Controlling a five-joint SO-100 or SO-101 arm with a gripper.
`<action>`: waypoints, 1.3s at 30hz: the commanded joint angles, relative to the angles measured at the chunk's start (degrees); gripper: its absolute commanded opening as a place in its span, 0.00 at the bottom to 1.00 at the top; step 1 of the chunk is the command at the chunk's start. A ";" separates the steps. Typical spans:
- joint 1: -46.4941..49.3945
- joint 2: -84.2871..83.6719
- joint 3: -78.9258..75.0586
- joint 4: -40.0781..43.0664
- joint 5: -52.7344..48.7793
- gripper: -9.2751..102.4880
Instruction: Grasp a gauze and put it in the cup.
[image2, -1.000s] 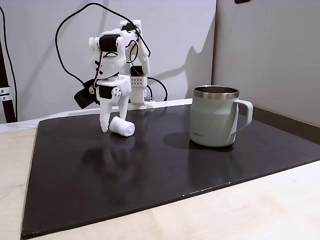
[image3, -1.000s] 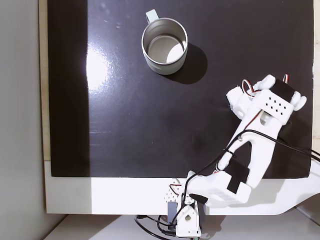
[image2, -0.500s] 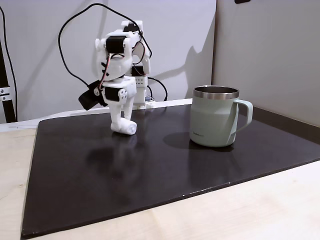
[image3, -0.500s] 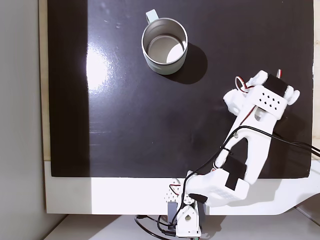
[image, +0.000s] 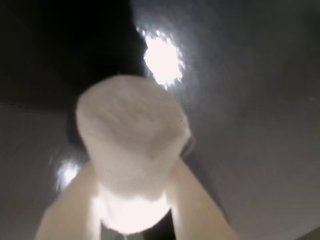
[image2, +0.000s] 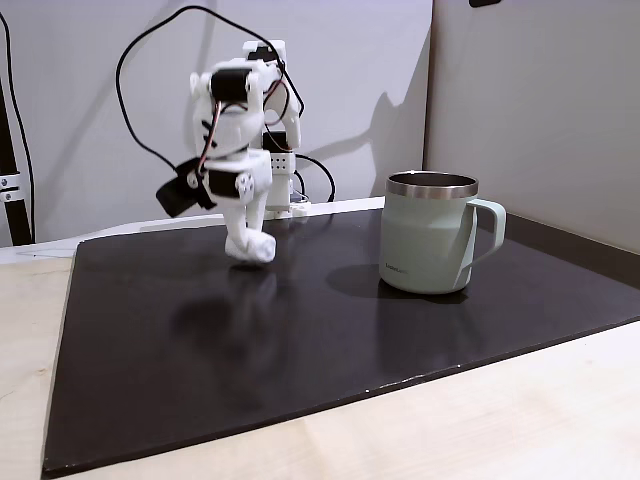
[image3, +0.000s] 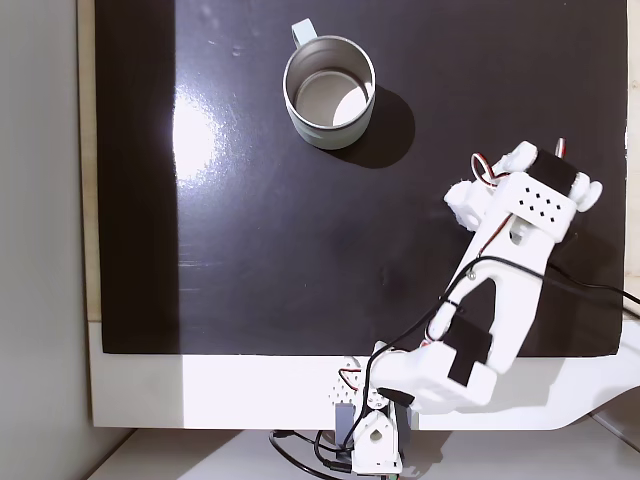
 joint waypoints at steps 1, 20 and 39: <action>-1.67 6.68 -5.01 4.13 0.44 0.08; -7.03 21.71 -17.49 16.26 -0.26 0.09; -28.92 13.10 -36.91 15.56 0.18 0.08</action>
